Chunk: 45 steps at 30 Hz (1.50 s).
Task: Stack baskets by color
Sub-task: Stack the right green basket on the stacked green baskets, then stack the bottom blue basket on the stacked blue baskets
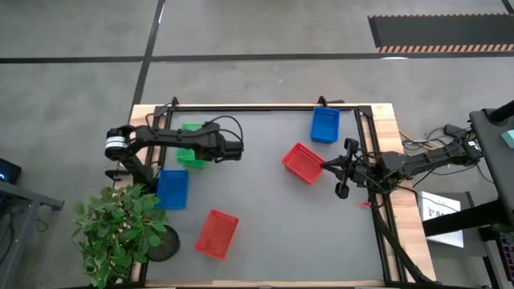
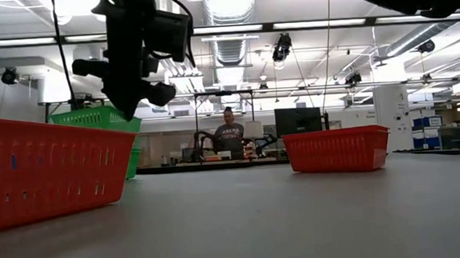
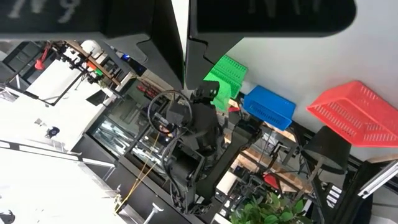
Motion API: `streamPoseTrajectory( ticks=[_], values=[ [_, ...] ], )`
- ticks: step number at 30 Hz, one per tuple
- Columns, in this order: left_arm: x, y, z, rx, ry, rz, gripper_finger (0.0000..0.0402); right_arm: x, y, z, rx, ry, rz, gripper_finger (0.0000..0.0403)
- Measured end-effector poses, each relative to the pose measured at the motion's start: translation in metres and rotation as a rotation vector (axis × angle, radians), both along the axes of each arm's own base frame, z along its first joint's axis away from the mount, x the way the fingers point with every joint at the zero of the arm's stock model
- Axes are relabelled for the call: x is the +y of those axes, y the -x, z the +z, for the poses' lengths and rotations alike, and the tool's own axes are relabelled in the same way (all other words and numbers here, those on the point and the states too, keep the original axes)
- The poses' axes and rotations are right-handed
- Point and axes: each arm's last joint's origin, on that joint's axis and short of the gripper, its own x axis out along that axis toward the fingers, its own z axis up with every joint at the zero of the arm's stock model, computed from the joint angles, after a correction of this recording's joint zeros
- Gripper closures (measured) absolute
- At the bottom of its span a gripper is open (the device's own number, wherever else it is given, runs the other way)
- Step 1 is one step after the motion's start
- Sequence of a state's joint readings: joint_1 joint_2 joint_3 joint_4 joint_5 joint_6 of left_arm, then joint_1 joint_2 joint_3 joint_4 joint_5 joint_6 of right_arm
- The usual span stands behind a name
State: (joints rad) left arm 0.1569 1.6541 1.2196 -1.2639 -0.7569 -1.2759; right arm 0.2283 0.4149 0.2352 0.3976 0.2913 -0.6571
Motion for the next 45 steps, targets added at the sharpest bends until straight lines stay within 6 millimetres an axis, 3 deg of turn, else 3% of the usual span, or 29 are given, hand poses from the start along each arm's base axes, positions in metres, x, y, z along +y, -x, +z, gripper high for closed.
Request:
streamPoseTrajectory(
  ticks=[4,16,20,32,45],
  values=[
    [-0.004,0.002,-0.006,0.029,-0.052,-0.03,0.0399,0.0,0.0,0.0,0.0,0.0,0.0,0.0394],
    [-0.012,0.014,-0.03,0.095,0.008,-0.041,0.0399,0.0,0.0,0.0,0.0,0.002,-0.001,0.0394],
    [-0.012,0.015,-0.034,0.085,0.013,-0.039,0.038,0.0,0.0,0.0,0.0,0.001,-0.006,0.0394],
    [-0.019,0.01,-0.027,0.056,0.084,-0.057,0.0259,-0.001,0.0,0.0,0.005,-0.002,-0.026,0.0394],
    [-0.069,-0.009,-0.007,-0.059,0.291,-0.19,0.0249,-0.001,0.0,0.0,0.006,0.006,-0.027,0.0394]
  ],
)
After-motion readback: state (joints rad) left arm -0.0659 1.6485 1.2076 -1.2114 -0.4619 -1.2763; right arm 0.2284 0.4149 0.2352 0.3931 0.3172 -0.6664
